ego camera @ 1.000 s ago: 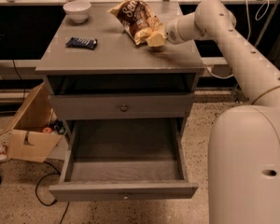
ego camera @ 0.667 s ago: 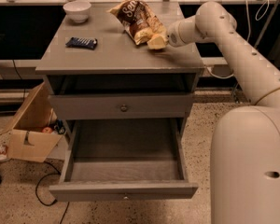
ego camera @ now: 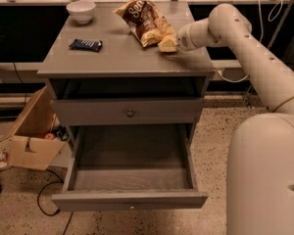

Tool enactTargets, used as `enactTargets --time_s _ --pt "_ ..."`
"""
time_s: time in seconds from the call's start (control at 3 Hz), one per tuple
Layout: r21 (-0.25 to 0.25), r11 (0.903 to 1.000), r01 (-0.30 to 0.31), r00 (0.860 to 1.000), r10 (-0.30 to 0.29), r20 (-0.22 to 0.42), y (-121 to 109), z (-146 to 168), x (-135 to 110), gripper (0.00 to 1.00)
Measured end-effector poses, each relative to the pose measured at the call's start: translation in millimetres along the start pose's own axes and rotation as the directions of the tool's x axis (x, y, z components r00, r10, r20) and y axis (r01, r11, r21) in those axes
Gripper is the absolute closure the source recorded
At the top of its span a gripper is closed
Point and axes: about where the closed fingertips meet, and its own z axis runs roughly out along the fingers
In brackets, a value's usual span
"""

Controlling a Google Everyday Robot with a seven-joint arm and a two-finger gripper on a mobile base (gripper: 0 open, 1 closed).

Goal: Pick orange from middle drawer and place on counter

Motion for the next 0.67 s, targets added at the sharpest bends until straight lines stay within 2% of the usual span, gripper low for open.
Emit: enactTargets --time_s 0.33,0.67 --pt "-0.008 1.0 0.001 1.0 -0.001 0.005 0.9 -2.5 0.8 0.07" --pt "-0.013 0.9998 0.012 1.0 -0.011 0.016 1.8 -6.1 -2.9 0.0"
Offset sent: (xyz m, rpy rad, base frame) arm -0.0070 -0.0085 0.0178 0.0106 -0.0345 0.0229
